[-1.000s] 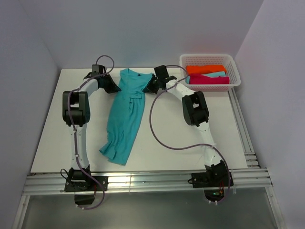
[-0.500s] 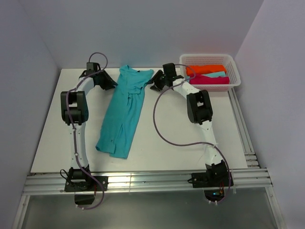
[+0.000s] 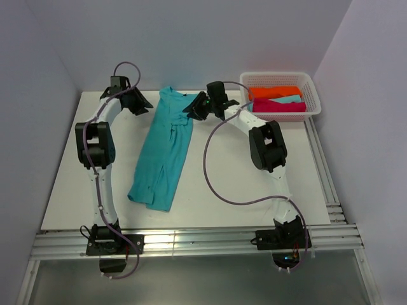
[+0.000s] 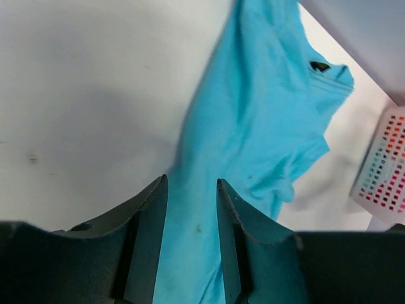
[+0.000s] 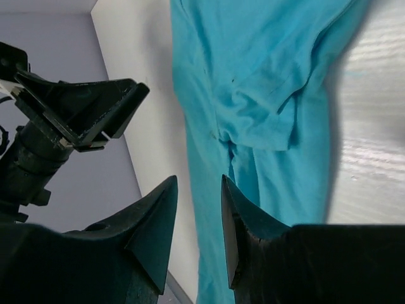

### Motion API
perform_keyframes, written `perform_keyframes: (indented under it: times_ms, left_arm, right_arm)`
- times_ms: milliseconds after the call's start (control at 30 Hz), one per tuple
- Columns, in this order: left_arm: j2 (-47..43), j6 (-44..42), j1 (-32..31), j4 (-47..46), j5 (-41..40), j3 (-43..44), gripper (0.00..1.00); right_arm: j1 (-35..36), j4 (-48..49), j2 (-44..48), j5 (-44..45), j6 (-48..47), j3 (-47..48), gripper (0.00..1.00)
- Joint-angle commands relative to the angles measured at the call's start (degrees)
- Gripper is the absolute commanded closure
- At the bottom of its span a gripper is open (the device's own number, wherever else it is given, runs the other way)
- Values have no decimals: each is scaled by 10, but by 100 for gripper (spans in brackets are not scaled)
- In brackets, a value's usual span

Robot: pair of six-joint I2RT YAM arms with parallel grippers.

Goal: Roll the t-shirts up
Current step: Fold the tshirt

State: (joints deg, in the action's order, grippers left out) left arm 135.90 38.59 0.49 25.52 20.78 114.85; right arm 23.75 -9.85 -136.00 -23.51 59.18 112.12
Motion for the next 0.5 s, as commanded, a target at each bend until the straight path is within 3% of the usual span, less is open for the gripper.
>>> perform_keyframes:
  times_ms: [0, 467]
  left_arm:
    - [-24, 3, -25, -11, 28, 28, 58]
    - [-54, -10, -44, -12, 31, -2, 59]
  right_arm:
    - [5, 34, 7, -3, 36, -10, 59]
    - [19, 47, 2, 45, 125, -66, 58]
